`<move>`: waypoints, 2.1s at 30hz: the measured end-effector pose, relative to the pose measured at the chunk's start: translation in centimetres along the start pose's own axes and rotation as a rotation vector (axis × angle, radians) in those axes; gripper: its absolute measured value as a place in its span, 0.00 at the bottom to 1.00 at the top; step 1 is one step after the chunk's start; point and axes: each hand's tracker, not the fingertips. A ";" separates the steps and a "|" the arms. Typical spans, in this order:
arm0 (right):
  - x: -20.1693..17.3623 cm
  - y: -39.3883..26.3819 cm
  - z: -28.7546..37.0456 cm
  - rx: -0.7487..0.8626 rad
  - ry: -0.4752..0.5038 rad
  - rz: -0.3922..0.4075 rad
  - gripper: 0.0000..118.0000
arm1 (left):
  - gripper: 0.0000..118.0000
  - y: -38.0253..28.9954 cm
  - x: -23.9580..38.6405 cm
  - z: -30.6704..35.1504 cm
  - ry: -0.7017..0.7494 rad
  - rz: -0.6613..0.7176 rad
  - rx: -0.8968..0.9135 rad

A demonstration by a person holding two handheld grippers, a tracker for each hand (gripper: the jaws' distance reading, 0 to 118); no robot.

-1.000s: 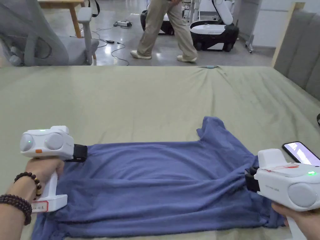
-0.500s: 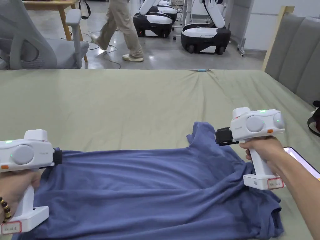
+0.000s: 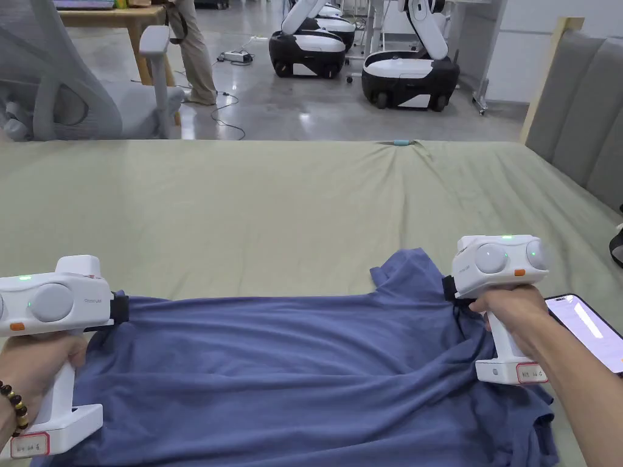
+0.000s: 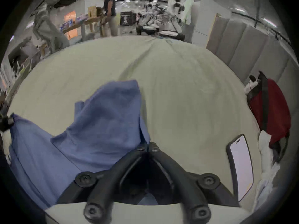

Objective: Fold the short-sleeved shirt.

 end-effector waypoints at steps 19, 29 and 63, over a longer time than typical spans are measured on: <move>3.4 -17.2 24.0 0.255 0.091 0.057 0.00 | 0.01 -13.2 -2.4 18.9 -0.065 -0.069 0.124; 2.7 -23.3 13.4 0.040 0.012 0.187 0.00 | 0.01 -19.7 -0.9 15.4 0.003 -0.096 0.020; -2.5 -22.7 23.3 0.278 0.153 0.105 0.00 | 0.93 -17.2 -7.4 16.3 -0.341 0.271 0.093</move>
